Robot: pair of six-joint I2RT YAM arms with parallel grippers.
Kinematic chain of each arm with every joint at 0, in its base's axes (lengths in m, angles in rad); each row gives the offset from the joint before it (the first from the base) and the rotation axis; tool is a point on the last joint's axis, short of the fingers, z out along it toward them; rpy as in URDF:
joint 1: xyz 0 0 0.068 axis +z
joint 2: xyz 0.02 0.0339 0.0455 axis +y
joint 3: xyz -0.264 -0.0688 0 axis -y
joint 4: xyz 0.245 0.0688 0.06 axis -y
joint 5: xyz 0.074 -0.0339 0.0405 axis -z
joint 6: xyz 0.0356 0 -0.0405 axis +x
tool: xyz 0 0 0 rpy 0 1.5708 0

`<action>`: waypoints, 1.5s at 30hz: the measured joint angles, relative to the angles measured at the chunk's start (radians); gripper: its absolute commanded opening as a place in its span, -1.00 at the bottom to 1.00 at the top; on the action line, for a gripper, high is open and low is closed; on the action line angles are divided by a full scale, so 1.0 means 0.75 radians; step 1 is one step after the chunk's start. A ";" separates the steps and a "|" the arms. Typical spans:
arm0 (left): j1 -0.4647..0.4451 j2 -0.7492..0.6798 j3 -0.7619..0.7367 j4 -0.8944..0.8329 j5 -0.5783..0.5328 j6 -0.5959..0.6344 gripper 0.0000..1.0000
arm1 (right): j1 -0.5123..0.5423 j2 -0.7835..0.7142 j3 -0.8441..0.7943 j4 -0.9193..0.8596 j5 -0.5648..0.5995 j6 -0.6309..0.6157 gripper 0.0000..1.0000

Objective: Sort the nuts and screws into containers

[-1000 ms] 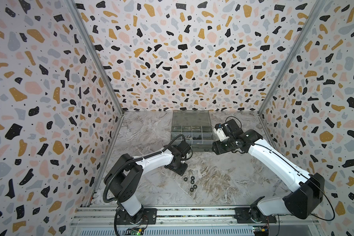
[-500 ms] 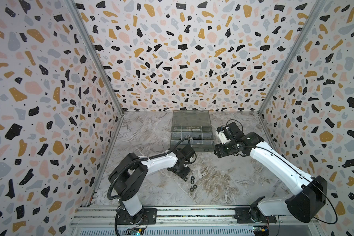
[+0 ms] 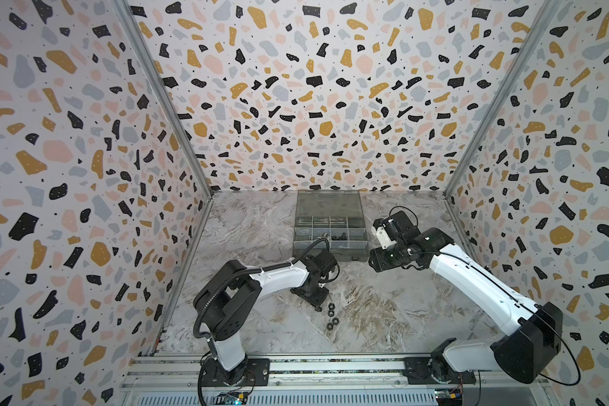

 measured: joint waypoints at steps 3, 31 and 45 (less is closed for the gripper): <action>0.000 0.004 0.005 -0.005 -0.002 0.002 0.01 | -0.001 0.000 0.000 0.001 0.000 0.000 0.20; -0.010 0.047 0.070 -0.068 0.001 0.006 -1.00 | -0.004 0.001 -0.014 0.000 0.022 -0.001 0.19; 0.270 0.096 0.593 -0.248 -0.058 -0.011 -1.00 | -0.020 0.007 0.010 0.001 0.023 -0.027 0.19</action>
